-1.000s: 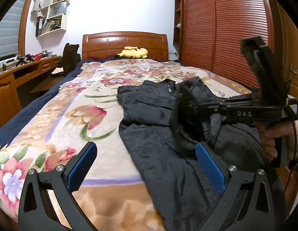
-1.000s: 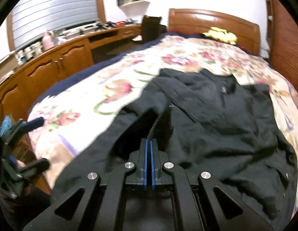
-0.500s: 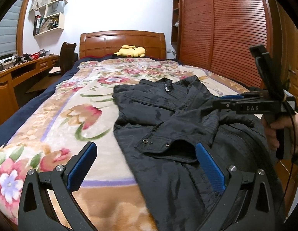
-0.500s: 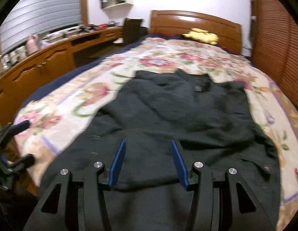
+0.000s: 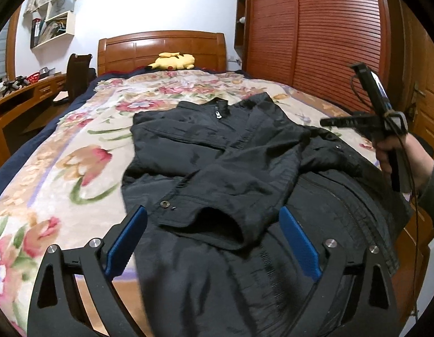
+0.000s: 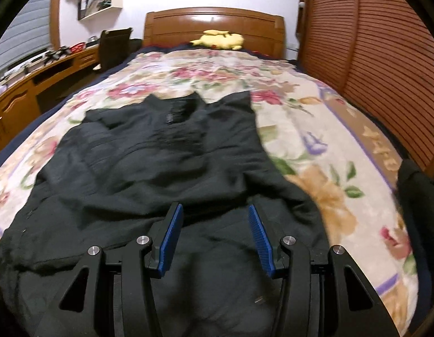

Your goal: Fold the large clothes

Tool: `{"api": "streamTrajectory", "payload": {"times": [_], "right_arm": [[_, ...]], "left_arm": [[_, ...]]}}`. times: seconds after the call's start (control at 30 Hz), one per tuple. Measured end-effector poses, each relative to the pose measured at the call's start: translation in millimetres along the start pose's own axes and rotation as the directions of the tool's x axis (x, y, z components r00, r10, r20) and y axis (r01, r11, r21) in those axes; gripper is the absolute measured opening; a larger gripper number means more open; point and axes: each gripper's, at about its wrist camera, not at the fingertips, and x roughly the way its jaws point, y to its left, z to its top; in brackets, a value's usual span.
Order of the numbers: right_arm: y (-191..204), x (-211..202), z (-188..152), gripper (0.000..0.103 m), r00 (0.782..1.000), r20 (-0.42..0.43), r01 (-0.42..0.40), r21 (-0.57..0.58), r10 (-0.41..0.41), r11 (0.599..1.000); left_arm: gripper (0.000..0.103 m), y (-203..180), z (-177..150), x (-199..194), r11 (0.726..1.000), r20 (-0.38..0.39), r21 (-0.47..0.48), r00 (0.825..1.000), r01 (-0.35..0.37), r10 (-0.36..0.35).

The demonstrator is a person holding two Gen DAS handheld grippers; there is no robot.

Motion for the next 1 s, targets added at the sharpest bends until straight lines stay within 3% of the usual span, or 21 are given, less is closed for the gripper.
{"api": "streamTrajectory", "payload": {"times": [0.13, 0.43, 0.67, 1.0], "right_arm": [[-18.7, 8.1, 14.7, 0.051, 1.0, 0.012, 0.008, 0.02, -0.008, 1.0], [-36.9, 71.5, 43.2, 0.051, 1.0, 0.004, -0.024, -0.006, 0.024, 1.0], [-35.2, 137.8, 69.7, 0.052, 0.998, -0.05, -0.028, -0.069, 0.025, 0.997], [-43.6, 203.5, 97.6, 0.052, 0.988, -0.154, -0.026, -0.049, 0.018, 0.998]], "left_arm": [[0.095, -8.2, 2.4, 5.4, 1.0, -0.009, 0.003, 1.0, -0.001, 0.001], [0.095, -0.5, 16.8, 8.1, 0.999, 0.015, -0.011, 0.999, -0.035, 0.036], [0.096, 16.1, 25.8, 19.1, 0.999, 0.018, -0.039, 0.999, -0.037, 0.038], [0.095, 19.5, 25.0, 39.7, 0.999, -0.015, -0.031, 0.999, -0.034, 0.033]]}}
